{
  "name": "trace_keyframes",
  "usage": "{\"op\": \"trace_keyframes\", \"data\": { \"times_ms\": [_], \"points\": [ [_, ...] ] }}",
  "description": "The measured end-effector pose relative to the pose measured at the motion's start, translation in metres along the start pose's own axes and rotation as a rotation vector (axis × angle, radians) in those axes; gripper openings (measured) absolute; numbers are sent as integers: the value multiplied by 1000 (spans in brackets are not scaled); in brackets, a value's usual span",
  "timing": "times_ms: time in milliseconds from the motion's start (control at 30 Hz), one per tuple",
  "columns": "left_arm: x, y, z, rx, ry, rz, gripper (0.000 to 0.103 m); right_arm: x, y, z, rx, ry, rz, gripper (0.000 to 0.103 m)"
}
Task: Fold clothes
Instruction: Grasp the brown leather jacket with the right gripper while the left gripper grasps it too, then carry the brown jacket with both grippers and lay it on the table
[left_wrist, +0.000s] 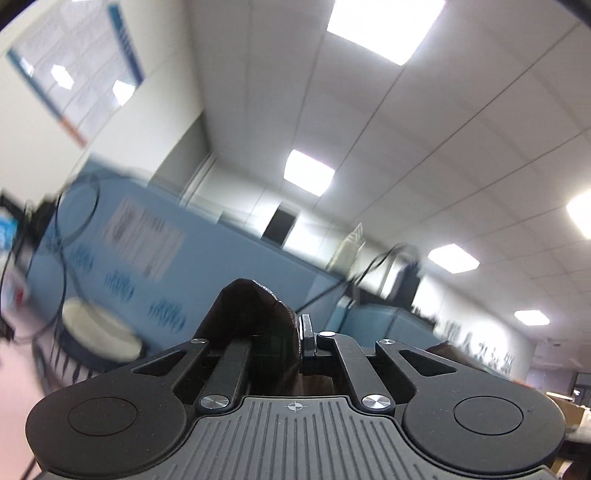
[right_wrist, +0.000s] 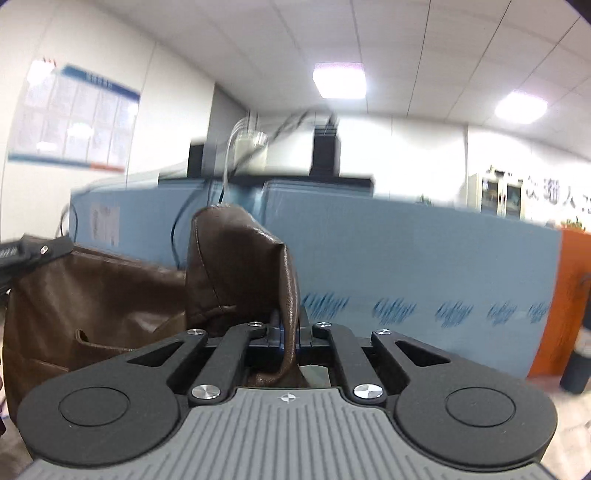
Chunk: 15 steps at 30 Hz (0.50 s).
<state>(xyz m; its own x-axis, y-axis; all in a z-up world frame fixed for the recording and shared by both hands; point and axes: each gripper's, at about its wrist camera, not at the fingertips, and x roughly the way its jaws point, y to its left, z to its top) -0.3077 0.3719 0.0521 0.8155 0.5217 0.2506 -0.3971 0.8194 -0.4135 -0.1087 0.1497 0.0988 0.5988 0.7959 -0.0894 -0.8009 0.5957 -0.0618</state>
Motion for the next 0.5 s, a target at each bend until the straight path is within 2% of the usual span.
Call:
{"op": "trace_keyframes", "data": {
  "times_ms": [100, 200, 300, 400, 500],
  "points": [
    [-3, -21, 10, -10, -60, -35, 3, -20, -23, 13, 30, -25, 7, 4],
    [2, -52, 18, 23, -100, -97, 3, -37, -48, 19, 40, -59, -47, 4],
    [11, -82, 22, 4, -135, -180, 3, -54, -80, 21, 89, -68, -110, 4],
    [26, -116, 18, -26, -157, -291, 3, -69, -112, 20, 95, -98, -238, 4],
    [40, -154, 4, -48, -136, -432, 3, -80, -149, 10, 136, -96, -366, 4]
  ]
}}
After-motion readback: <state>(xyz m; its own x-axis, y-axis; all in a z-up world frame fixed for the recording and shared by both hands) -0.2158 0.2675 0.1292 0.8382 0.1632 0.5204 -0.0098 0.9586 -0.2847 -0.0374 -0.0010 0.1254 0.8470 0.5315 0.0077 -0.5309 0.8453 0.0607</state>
